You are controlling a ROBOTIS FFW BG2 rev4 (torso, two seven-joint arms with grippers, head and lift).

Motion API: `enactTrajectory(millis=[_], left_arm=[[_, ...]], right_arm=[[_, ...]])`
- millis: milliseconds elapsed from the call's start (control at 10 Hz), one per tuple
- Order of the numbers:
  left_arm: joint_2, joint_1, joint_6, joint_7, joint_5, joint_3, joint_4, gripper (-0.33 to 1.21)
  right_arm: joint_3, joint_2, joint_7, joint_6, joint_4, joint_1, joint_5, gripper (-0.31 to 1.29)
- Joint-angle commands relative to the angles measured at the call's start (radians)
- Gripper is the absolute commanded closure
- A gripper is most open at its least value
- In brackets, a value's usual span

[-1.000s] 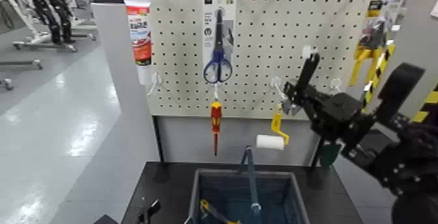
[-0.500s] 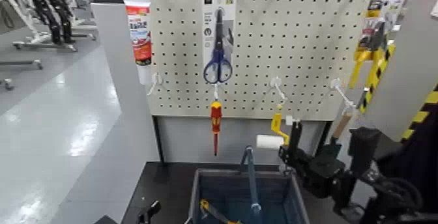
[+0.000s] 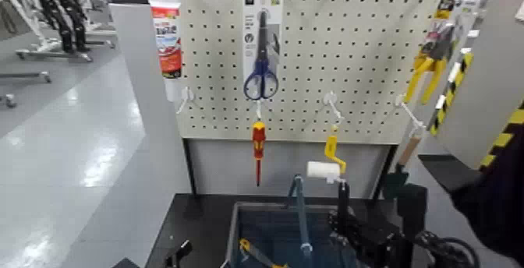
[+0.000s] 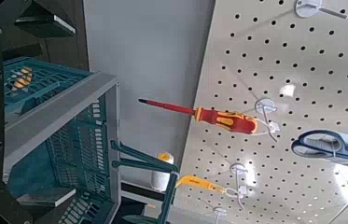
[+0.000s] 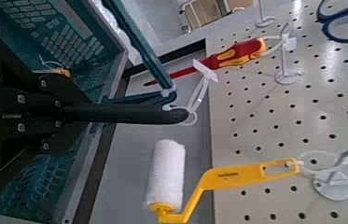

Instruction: Put the black wrench into the crate.

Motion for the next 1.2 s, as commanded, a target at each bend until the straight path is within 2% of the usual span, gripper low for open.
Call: enactTrajectory(millis=[100,300,400,1000,1200], left_arm=[[0.001,0.002,-0.001,0.000,0.000,0.001,-0.001,0.10],[-0.001,0.000,-0.001,0.000,0.000,0.001,-0.001,0.10],[-0.001,0.000,-0.001,0.000,0.000,0.001,-0.001,0.10],[-0.001,-0.002,-0.001,0.000,-0.002,0.002,0.001,0.10],[-0.001,0.000,-0.001,0.000,-0.002,0.002,-0.001,0.10]], right_arm=[[0.002,0.003,-0.001,0.003,0.029,0.010,0.020,1.06],[0.000,0.006,0.005,0.020,0.029,0.006,0.020,0.09],[0.000,0.006,0.005,0.015,0.029,0.006,0.020,0.03],[0.000,0.006,0.011,0.005,0.021,0.002,0.020,0.03],[-0.003,0.006,0.011,-0.018,0.011,0.008,0.020,0.03]])
